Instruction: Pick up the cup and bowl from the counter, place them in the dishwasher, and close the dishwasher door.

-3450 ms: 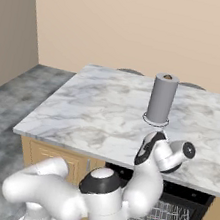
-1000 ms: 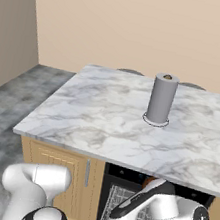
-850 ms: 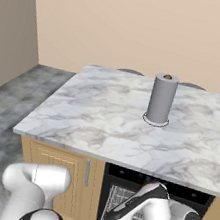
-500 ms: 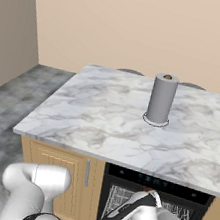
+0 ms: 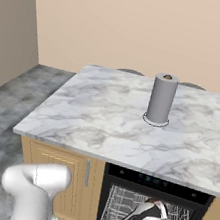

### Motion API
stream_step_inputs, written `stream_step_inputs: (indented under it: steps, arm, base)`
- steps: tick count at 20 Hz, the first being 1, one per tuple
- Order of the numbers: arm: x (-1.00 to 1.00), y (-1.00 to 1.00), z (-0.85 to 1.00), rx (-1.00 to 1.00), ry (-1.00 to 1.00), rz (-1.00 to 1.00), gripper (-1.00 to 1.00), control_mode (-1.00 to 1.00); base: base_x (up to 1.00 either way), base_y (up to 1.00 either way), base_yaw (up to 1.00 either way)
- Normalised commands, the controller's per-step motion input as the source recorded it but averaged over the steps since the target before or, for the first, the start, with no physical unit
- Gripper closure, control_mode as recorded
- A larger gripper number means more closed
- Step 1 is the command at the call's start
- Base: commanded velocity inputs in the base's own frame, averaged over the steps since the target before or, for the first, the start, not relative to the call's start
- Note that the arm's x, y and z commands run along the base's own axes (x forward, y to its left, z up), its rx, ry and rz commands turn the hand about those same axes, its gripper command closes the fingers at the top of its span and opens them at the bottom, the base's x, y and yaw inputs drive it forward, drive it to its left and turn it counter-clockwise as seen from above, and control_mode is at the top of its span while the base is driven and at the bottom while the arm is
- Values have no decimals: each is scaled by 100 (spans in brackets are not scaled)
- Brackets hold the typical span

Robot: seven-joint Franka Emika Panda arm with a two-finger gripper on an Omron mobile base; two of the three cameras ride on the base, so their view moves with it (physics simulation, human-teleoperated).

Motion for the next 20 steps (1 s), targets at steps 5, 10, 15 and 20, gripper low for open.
stream_step_inputs:
  steps: [5,10,15,20]
  arm:
    - [10,-28,-63,2,0,0,100,-100]
    - [10,-20,-65,0,0,0,100,-100]
    - [15,-29,-55,1,0,0,100,-100]
    - [23,-34,-47,2,0,0,100,-100]
  base:
    - [0,0,0]
    - [0,0,0]
    - [0,0,0]
    - [0,0,0]
